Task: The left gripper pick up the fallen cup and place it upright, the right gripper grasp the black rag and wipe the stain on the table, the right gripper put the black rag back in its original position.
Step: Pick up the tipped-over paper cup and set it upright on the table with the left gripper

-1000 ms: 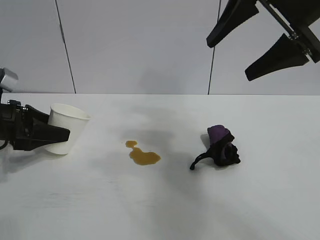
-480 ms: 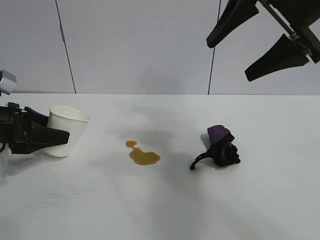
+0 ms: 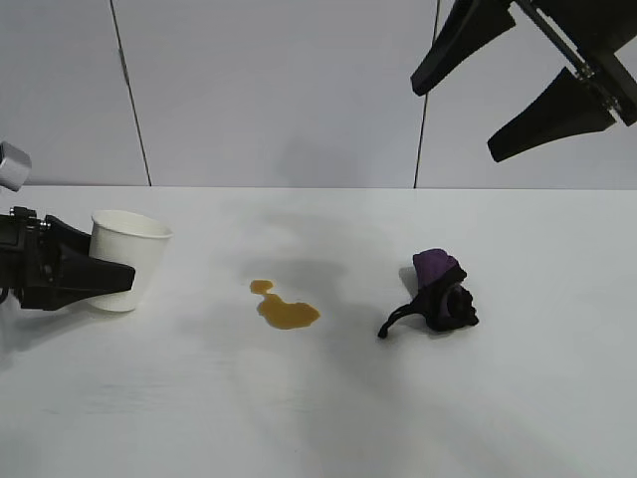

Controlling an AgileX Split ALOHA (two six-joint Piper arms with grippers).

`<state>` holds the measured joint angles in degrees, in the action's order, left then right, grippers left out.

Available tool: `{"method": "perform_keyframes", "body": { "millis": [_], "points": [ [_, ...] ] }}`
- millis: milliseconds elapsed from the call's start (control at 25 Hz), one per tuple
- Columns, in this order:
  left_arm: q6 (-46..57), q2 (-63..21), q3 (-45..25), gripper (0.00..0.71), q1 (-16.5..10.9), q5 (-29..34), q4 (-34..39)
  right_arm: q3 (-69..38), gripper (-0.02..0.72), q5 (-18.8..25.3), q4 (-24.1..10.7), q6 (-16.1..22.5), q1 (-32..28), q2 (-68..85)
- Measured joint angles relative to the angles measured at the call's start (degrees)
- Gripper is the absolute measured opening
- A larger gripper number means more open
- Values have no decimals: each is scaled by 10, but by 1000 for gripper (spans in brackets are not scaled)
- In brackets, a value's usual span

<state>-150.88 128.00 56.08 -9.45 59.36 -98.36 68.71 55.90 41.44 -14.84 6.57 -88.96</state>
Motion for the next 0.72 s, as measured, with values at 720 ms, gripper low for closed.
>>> {"method": "perform_keyframes", "body": {
  "millis": [720],
  "points": [
    [52, 0, 0, 541, -11, -7, 22, 0, 558, 0, 2, 0, 0, 0]
  ]
}}
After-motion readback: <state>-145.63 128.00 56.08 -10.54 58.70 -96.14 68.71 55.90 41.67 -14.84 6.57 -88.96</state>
